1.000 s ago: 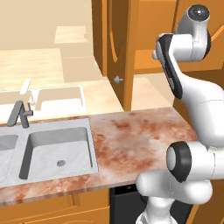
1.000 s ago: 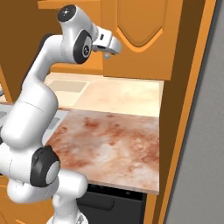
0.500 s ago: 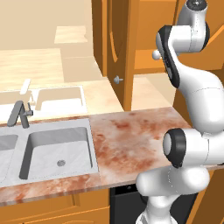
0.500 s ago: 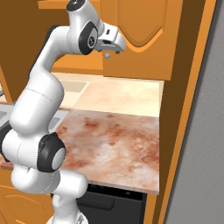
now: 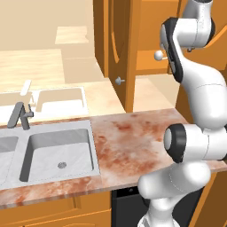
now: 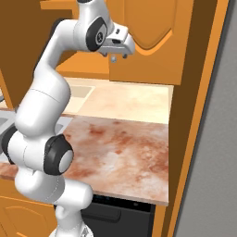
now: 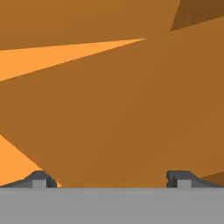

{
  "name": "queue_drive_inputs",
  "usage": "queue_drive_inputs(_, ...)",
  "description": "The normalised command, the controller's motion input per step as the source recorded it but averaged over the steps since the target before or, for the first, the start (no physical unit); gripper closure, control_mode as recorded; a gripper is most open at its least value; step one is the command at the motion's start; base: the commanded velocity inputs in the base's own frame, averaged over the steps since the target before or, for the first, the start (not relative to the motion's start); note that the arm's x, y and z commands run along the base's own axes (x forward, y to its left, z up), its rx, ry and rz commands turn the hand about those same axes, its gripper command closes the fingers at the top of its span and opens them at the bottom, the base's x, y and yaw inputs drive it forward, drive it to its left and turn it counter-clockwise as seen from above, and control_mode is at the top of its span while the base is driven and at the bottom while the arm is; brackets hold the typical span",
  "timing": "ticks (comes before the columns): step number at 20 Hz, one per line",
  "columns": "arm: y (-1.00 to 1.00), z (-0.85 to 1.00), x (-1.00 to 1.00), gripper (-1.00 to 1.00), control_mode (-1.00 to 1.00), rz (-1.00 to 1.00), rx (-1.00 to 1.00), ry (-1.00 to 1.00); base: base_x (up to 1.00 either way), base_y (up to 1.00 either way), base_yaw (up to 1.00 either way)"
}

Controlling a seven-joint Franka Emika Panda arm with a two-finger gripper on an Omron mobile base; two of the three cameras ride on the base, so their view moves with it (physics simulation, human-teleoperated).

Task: Open the cabinet and move the ladle to the pot. Then close the cabinet.

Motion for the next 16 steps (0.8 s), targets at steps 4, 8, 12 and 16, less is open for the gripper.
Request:
queue_drive_inputs(4, 0.0, -0.64, 0.0, -1.0, -1.0, 0.06, 0.03, 0.09, 0.0, 0.0, 0.0)
queue_drive_inputs(8, 0.0, -0.53, 0.15, -1.0, -1.0, 0.07, 0.01, 0.01, 0.0, 0.0, 0.0)
queue_drive_inputs(12, 0.0, -0.33, 0.22, -1.0, -1.0, 0.07, 0.0, 0.0, 0.0, 0.0, 0.0)
queue_drive_inputs(16, 0.0, -0.24, 0.07, 1.0, -1.0, 0.06, 0.0, 0.0, 0.0, 0.0, 0.0)
